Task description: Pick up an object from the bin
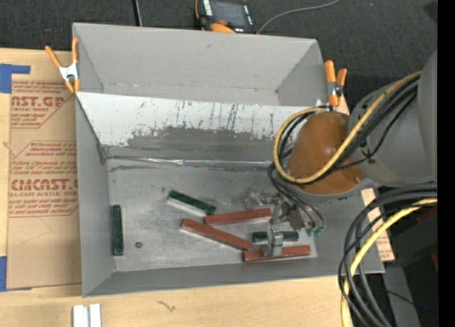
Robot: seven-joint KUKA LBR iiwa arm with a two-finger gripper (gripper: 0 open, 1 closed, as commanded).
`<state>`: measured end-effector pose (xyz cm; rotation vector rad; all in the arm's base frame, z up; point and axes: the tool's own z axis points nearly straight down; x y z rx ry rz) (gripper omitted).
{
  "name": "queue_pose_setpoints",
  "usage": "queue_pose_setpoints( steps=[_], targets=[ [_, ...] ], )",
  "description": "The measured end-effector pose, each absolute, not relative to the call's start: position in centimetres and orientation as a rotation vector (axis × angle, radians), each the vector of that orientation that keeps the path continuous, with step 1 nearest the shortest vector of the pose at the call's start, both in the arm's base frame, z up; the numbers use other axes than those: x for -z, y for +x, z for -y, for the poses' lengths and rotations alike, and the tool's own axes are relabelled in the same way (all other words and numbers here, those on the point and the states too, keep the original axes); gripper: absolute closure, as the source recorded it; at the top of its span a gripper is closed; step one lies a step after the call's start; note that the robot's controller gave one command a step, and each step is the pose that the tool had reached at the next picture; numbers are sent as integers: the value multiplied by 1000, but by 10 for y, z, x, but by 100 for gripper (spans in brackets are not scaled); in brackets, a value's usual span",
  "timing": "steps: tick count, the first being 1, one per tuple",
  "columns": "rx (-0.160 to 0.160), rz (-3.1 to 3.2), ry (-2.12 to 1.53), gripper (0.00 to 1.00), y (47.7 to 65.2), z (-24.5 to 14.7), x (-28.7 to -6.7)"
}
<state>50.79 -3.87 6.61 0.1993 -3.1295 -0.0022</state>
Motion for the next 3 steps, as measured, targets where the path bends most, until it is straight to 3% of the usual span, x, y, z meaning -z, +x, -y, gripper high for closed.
queue_pose_setpoints(
  steps=[1, 2, 3],
  targets=[
    [0, 3135, 199, 100, 510, 39, -69],
    [-2, 3142, 250, 100, 499, 15, -255],
    [0, 3134, 249, 0, 498, 15, -250]
  ],
)
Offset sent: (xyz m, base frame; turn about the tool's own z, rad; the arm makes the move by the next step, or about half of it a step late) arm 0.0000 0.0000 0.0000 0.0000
